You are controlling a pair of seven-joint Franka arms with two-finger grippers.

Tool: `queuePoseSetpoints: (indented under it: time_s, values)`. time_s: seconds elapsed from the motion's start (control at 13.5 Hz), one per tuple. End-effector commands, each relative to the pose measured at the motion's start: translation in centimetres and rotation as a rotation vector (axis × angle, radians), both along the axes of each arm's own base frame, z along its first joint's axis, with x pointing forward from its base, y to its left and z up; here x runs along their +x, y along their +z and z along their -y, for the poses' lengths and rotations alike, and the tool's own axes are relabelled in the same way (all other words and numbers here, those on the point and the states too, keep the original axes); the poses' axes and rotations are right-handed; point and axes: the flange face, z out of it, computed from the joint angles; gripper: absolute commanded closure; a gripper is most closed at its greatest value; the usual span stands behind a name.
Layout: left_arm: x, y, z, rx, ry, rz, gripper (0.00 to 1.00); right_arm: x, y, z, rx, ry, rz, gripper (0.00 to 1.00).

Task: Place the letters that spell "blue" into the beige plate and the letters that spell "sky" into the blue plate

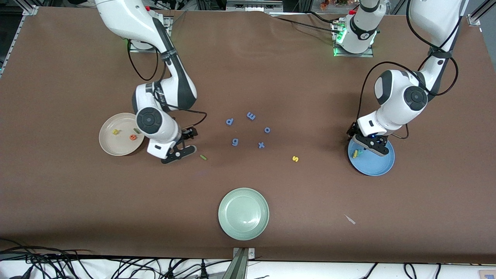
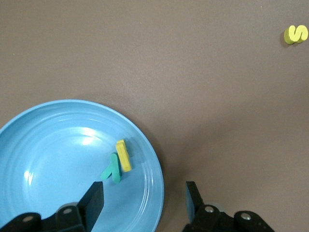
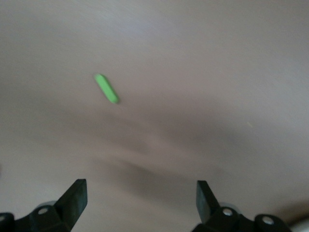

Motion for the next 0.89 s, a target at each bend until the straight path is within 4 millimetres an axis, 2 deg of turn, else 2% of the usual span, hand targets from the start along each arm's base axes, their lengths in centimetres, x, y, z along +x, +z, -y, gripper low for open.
queuePoseSetpoints:
  time_s: [0.0, 0.07, 0.3, 0.45, 0.52, 0.59, 0.67, 0.82]
  values:
    - [0.9, -0.2, 1.2, -0.001, -0.003, -0.007, 0.24, 1.7, -1.5, -3.3, 0.030, 0.059, 0.057, 0.00]
    - [1.6, -0.3, 3.9, -0.021, 0.012, -0.003, 0.24, 1.3, -2.2, -4.4, 0.037, 0.077, 0.062, 0.00]
    - [3.1, -1.2, 14.1, -0.099, 0.062, -0.007, 0.24, 1.2, -4.9, -5.2, 0.028, 0.118, 0.100, 0.00]
    - [4.1, -2.3, 19.2, -0.123, 0.129, -0.010, 0.24, 1.1, -5.7, -5.6, 0.034, 0.126, 0.113, 0.00]
    - [3.9, -3.3, 21.5, -0.127, 0.147, -0.016, 0.24, 1.2, -6.1, -5.7, 0.035, 0.138, 0.121, 0.00]
    - [3.9, -4.1, 23.2, -0.128, 0.157, -0.020, 0.24, 1.3, -6.4, -5.7, 0.037, 0.153, 0.130, 0.00]
    - [4.0, -4.7, 23.8, -0.124, 0.158, -0.023, 0.26, 1.3, -6.6, -5.8, 0.040, 0.157, 0.139, 0.00]
    - [3.9, -5.0, 23.7, -0.117, 0.155, -0.024, 0.29, 1.2, -6.8, -6.2, 0.045, 0.162, 0.143, 0.01]
